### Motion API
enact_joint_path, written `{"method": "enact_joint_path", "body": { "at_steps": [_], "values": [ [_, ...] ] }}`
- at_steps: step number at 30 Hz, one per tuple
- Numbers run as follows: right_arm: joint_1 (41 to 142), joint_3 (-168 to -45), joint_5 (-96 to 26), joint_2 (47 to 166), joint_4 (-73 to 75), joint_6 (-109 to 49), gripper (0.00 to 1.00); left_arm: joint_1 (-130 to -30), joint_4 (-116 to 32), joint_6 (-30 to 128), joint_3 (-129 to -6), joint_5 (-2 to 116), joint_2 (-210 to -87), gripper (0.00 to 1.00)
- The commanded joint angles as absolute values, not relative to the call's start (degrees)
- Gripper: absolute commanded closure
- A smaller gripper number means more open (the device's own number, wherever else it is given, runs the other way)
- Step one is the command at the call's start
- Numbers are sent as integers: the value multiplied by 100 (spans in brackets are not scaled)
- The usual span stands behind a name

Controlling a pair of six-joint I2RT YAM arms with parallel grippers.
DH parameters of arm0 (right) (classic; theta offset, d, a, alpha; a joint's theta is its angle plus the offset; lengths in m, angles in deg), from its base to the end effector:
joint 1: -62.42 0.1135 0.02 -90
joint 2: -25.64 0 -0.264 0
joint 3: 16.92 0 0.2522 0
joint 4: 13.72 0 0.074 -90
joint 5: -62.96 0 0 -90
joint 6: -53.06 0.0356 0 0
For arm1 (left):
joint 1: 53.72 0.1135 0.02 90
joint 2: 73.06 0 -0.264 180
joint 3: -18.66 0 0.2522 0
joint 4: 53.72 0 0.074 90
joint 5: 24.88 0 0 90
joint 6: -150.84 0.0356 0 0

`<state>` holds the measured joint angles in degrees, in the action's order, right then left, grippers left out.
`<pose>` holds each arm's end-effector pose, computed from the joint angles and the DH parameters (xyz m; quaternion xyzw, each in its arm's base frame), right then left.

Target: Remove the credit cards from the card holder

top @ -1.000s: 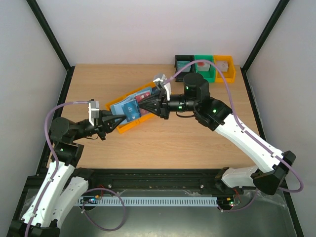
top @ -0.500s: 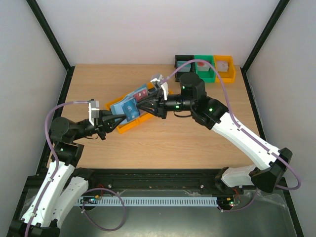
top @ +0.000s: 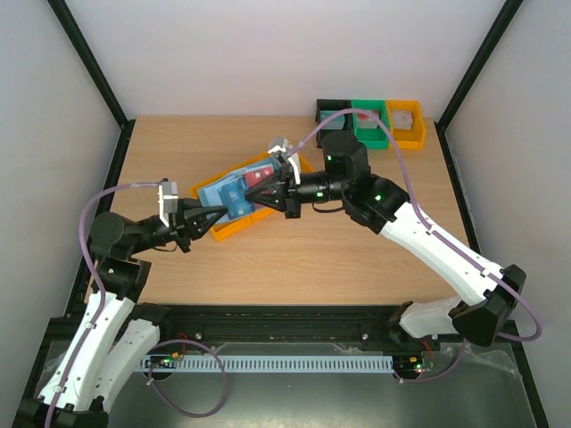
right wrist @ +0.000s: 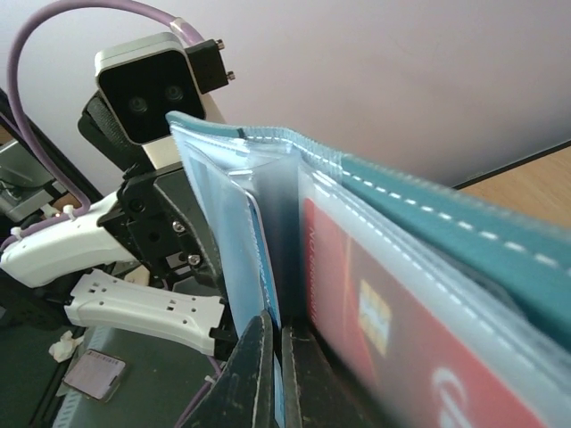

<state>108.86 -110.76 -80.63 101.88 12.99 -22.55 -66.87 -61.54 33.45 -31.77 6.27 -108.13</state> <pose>0.1801 0.2310 0.4311 -0.4686 0.5722 0.5890 0.3257 0.1217 -0.0597 0.3684 0.3475 0.5267 -0.5056 0.5883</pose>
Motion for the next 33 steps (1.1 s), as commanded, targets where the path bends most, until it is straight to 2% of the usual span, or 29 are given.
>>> {"method": "enact_joint_path", "body": {
  "at_steps": [1,6,13,15,17,22,24,27,33],
  "values": [
    [10890,-10986,-8172,9940,977,-2275,98,-6717,-6380,3331,-3198,632,-10838,94],
    [10860,-11049,-8130,9880,1059,-2254,99,-6713,-6373,3300,-3164,680,-10822,86],
    [10847,-11240,-7998,9861,1374,-2457,98,-6717,-6330,3308,-3152,762,-10780,92],
    [10823,-11289,-7961,9856,1495,-2547,98,-6712,-6317,3308,-3143,777,-10778,91],
    [10798,-11334,-7933,9829,1585,-2589,98,-6717,-6328,3308,-3130,779,-10770,87],
    [10794,-11333,-7992,9844,1575,-2521,98,-6712,-6327,3307,-3120,773,-10776,86],
    [10795,-11338,-7997,9850,1577,-2518,98,-6716,-6326,3307,-3122,774,-10776,88],
    [10794,-11352,-7941,9831,1640,-2596,98,-6713,-6316,3315,-3121,790,-10769,97],
    [10515,-11231,-7528,9582,2034,-3002,98,-6708,-6265,3253,-3105,1031,-10755,98]
  ]
}}
